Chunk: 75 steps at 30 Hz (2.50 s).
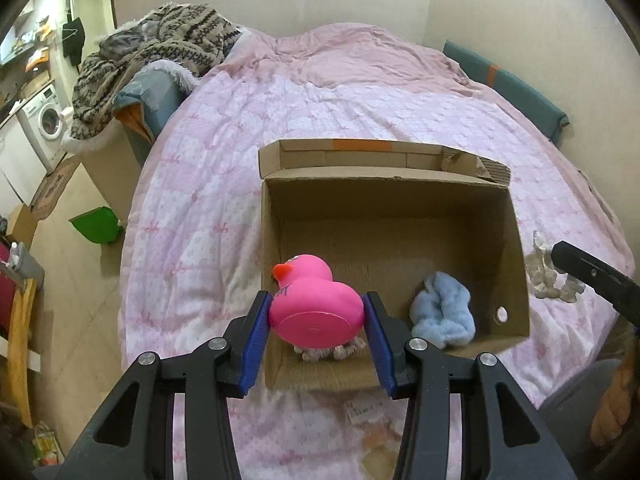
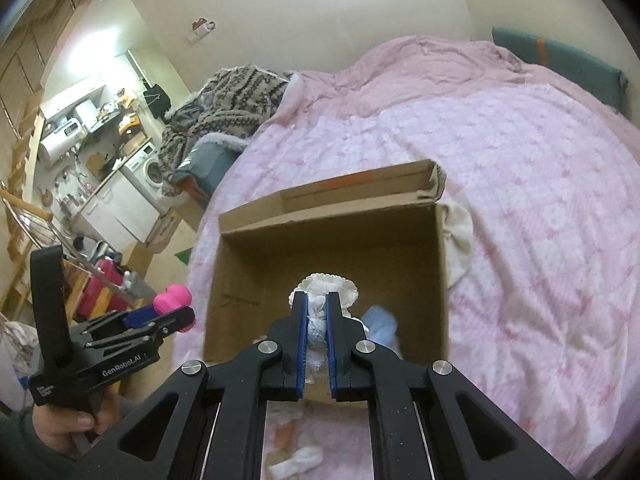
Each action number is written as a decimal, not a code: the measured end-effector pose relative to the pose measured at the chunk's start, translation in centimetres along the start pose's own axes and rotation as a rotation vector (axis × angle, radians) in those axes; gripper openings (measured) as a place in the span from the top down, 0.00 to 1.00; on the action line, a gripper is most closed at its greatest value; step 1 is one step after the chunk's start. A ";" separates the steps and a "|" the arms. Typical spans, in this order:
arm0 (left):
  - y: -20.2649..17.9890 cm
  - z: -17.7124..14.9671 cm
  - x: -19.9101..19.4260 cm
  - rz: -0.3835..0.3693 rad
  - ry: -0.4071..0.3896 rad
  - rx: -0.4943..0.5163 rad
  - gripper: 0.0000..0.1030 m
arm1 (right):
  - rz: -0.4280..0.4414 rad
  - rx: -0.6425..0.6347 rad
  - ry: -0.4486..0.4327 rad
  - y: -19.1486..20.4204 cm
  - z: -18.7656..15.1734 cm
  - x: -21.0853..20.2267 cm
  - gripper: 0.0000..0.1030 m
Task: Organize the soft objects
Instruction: 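Carry the duck and socks over the box with both grippers, then open the left gripper releasing the duck while the right releases the socks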
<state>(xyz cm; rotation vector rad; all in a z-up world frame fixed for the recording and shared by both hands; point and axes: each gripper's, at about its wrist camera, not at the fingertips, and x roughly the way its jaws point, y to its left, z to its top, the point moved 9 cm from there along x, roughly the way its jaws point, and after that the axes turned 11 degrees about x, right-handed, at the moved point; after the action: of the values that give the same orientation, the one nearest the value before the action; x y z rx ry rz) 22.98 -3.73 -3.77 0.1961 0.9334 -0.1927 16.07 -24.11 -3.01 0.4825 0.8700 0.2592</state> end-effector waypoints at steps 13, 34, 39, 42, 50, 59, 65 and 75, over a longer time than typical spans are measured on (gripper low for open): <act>-1.0 -0.7 6.3 -0.010 0.032 -0.009 0.59 | -0.075 0.079 0.040 -4.7 -0.8 4.4 0.91; -1.2 -1.7 7.0 -0.056 0.059 -0.004 0.59 | -0.208 -0.001 0.105 -5.6 -2.0 7.3 0.90; -1.3 -1.7 7.0 -0.060 0.058 -0.002 0.59 | -0.201 -0.005 0.118 -5.4 -2.3 7.6 0.90; -1.4 -1.8 7.1 -0.068 0.062 -0.010 0.59 | -0.197 -0.012 0.121 -5.1 -2.4 7.6 0.89; -1.5 -2.1 7.2 -0.067 0.072 -0.001 0.58 | -0.170 0.009 0.135 -5.0 -2.6 7.8 0.85; -2.0 -1.8 6.8 -0.076 0.052 0.009 0.35 | -0.155 0.021 0.136 -4.8 -2.7 7.8 0.72; -1.7 -1.4 6.4 -0.047 0.035 0.019 0.34 | -0.126 0.023 0.133 -4.3 -2.8 7.7 0.40; -1.1 -0.8 5.4 -0.017 0.000 0.008 0.34 | -0.098 0.032 0.063 -3.9 -1.7 6.3 0.25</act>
<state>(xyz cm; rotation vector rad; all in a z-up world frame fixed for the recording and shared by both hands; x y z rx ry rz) 25.18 -5.06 -8.67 0.1959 0.9347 -0.2126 18.75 -24.35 -10.10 0.4617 0.9581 0.1720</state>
